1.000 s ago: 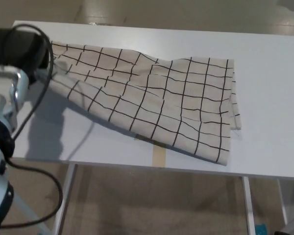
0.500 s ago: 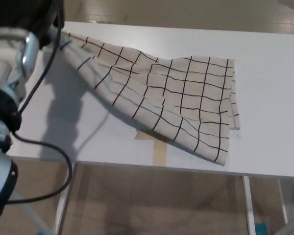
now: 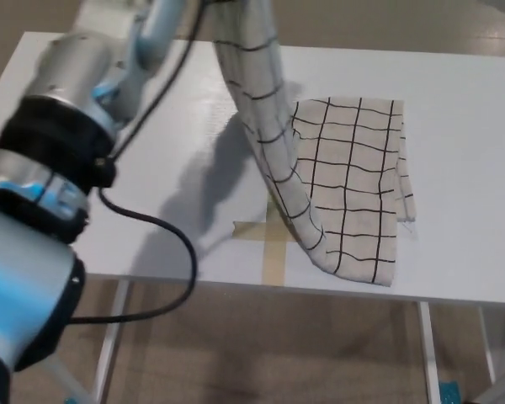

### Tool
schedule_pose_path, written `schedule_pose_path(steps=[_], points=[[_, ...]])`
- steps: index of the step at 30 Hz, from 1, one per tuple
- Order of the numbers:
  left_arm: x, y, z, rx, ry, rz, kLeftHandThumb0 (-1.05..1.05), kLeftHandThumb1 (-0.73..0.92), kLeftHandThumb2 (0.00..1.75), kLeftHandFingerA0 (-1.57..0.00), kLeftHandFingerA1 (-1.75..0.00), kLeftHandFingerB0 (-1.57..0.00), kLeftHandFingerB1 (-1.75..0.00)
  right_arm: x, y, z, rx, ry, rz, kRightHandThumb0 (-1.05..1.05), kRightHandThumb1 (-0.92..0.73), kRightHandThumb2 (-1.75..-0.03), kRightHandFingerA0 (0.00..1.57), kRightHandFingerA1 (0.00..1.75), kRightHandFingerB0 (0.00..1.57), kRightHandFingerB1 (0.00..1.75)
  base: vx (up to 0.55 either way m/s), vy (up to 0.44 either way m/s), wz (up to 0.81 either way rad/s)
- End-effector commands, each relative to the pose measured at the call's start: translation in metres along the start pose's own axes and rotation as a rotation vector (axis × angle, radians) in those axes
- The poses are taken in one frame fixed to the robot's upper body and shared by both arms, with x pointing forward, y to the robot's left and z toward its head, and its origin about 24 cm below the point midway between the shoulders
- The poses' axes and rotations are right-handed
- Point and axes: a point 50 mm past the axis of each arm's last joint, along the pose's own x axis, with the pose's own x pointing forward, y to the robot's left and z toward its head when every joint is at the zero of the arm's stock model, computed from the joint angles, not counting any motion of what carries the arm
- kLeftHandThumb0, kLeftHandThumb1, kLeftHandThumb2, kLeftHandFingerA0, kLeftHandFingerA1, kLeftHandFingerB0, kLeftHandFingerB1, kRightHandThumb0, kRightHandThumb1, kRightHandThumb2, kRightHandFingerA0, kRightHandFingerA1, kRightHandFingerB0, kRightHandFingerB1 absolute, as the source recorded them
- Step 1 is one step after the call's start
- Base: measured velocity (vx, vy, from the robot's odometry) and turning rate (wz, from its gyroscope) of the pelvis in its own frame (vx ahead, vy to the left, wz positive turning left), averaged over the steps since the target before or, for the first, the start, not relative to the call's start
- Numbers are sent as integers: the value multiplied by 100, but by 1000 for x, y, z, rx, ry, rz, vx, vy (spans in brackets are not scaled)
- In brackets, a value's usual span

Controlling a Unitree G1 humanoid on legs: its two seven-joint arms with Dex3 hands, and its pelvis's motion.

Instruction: Use the left hand to fold a white towel with checkered patterns in half.

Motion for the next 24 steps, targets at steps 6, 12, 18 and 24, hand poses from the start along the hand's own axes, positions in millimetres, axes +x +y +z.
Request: schedule_pose_path(steps=[6,12,18,24], points=[[0,-12,77,-69,-291,67,-35,49,58,-86,-168,-94,-57,2,3,7,-41,-45,-13,-33,-59,-58,73,50,73,51,0,0,0],[-36,-57,94,-6,-412,-111,-38,40,64,-107,-143,-104,-79,6,2,10,-22,-64,0,-33,-59,-58,74,55,73,51,0,0,0],[-65,-84,90,44,-486,-273,-34,43,65,-106,-144,-102,-111,13,0,14,-32,-98,7,-33,-60,-58,75,53,73,51,0,0,0],[-97,-115,86,175,-532,-468,-23,59,52,-79,-175,-54,-175,17,1,16,-26,-105,17,-33,-60,-57,71,49,75,51,0,0,0]])
